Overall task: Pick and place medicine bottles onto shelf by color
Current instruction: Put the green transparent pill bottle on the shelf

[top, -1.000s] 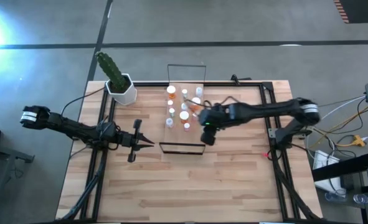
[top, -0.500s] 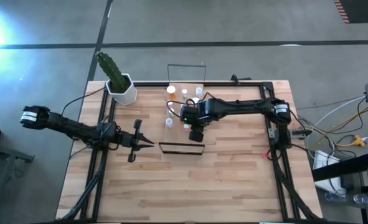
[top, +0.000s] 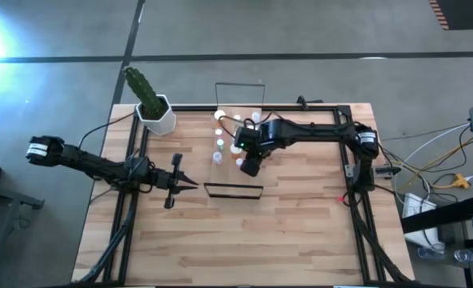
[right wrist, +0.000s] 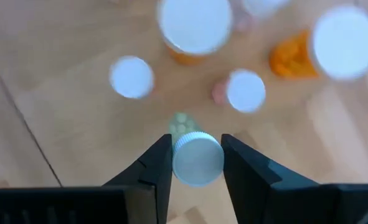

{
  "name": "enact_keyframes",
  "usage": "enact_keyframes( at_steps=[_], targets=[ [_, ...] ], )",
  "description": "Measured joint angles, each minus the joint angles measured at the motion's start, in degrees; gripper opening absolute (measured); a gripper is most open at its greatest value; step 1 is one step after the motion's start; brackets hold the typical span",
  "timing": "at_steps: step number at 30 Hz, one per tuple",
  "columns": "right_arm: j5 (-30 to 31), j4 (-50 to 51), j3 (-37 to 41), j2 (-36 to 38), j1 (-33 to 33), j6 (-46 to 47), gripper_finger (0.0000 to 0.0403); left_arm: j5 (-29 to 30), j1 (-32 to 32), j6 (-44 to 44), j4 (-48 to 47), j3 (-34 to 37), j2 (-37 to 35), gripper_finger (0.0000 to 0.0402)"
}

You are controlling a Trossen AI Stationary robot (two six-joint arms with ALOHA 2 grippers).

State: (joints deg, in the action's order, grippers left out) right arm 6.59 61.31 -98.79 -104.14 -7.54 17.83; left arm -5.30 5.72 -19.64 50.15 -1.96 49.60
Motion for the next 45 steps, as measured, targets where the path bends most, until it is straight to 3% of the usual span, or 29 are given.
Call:
enact_keyframes(
  at_steps=[13, 18, 31, 37, 45],
  targets=[
    [-0.6, 2.8, 2.5, -0.2, -0.8, 15.5, 0.0114, 0.0, 0.0, 1.3, -0.1, 0.0, 0.0, 0.0024],
    [-3.5, 3.0, 1.9, -0.2, -1.6, 21.8, 0.0116, 0.0, 0.0, 1.3, -0.1, 0.0, 0.0, 0.0024],
    [-4.8, 2.0, -0.2, -0.1, -4.1, 23.9, 0.0113, 0.0, 0.0, 1.4, -0.1, 0.0, 0.0, 0.0024],
    [-5.3, 1.7, -0.1, -0.2, -2.7, 13.2, 0.0121, 0.0, 0.0, 1.3, -0.1, 0.0, 0.0, 0.0024],
    [-4.9, 2.3, -0.1, -0.2, -4.9, -15.7, 0.0114, 0.0, 0.0, 1.3, -0.1, 0.0, 0.0, 0.0024]
  ],
)
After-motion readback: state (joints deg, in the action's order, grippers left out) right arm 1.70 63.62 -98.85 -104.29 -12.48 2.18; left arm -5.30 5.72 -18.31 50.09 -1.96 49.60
